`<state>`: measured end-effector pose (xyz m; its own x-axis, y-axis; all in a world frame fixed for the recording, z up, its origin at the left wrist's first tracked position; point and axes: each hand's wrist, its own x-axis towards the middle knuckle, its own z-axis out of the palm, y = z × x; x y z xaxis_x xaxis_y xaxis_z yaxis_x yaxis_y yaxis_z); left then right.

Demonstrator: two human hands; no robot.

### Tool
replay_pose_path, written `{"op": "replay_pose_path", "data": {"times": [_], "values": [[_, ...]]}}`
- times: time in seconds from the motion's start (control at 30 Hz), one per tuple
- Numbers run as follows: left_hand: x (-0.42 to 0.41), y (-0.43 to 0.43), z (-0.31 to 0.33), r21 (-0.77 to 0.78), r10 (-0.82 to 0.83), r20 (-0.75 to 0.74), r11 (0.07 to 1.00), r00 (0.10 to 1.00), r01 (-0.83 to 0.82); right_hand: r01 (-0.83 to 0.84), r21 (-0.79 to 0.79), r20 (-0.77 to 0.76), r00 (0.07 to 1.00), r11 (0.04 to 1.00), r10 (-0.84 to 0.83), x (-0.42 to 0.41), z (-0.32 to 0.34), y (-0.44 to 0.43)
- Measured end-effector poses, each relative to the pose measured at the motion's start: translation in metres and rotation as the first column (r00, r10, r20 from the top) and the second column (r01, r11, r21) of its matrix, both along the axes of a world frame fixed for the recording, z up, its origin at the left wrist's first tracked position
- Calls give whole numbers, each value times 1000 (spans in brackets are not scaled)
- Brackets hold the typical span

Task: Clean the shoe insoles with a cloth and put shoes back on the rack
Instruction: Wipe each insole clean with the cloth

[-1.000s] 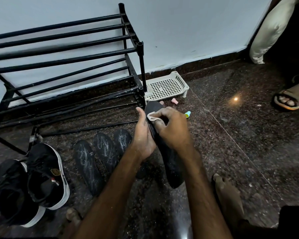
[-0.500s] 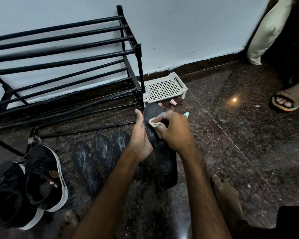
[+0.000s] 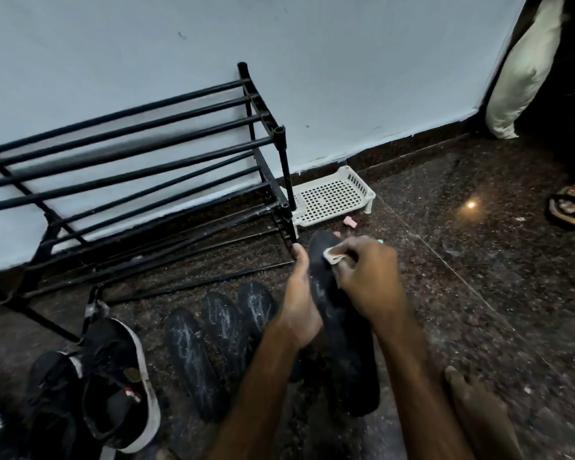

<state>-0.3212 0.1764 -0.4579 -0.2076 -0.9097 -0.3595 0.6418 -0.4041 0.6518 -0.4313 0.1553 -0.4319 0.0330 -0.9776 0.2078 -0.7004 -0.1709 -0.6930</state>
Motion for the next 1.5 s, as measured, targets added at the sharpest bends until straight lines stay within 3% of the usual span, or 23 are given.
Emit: {"op": "replay_pose_path", "data": {"times": [0.1, 0.2, 0.27, 0.3, 0.37, 0.43, 0.5, 0.57, 0.67, 0.73, 0.87, 1.0, 1.1, 1.23, 1.3, 1.43, 1.5], "values": [[-6, 3, 4, 31, -25, -1, 999, 1000, 25, 157, -158, 22, 988, 975, -156, 4, 8, -6], [-1, -2, 3, 13, 9, -31, 1000, 999, -8, -77, -123, 74, 993, 989, 87, 8, 12, -6], [5, -5, 0, 3, 28, -54, 1000, 998, -28, -223, 30, 74, 973, 974, 220, 6, 8, -1], [6, -6, -2, 1, 23, -57, 1000, 998, -23, -218, 79, 57, 975, 973, 214, 4, 5, 1], [8, -6, -4, 10, 24, -35, 1000, 999, -24, -79, 60, 17, 997, 995, 78, 1, 3, 2], [4, -4, -5, 12, 10, -23, 1000, 1000, -10, 82, -55, -24, 996, 995, -84, 2, 8, -2], [1, -3, -5, -3, -2, -19, 1000, 1000, 2, 111, -132, 40, 994, 985, -106, 8, 14, -7], [3, -5, -7, -7, 24, -25, 1000, 999, -24, -43, -91, 92, 994, 995, 51, 13, 17, -8], [11, -7, -10, 1, 69, -57, 998, 996, -69, -220, 101, 61, 975, 970, 215, 11, 10, -3], [12, -6, -11, -1, 45, -34, 999, 998, -46, -107, 98, -1, 994, 990, 107, 8, 4, -3], [7, -1, -9, -12, -17, 11, 1000, 1000, 17, 135, -114, -32, 990, 984, -139, 4, 7, -10], [9, -1, -6, -2, -22, -4, 1000, 1000, 22, -90, -48, 62, 994, 995, 93, 6, 5, -4], [12, -3, -5, -8, -20, -4, 1000, 1000, 20, -222, 42, 46, 974, 974, 220, 7, -4, 4], [10, -1, -6, -4, -29, 12, 1000, 1000, 29, 48, -53, -15, 999, 997, -49, 4, 2, -5], [8, 0, -6, -2, -53, 11, 999, 999, 53, 110, -122, 45, 993, 986, -105, 8, 10, -6], [13, -1, -4, -6, -17, -31, 1000, 999, 17, -189, 76, 84, 980, 979, 182, 9, 10, 2], [14, -1, -4, -5, -28, -32, 1000, 999, 27, -198, 93, 35, 980, 976, 195, 5, 2, 4]]}}
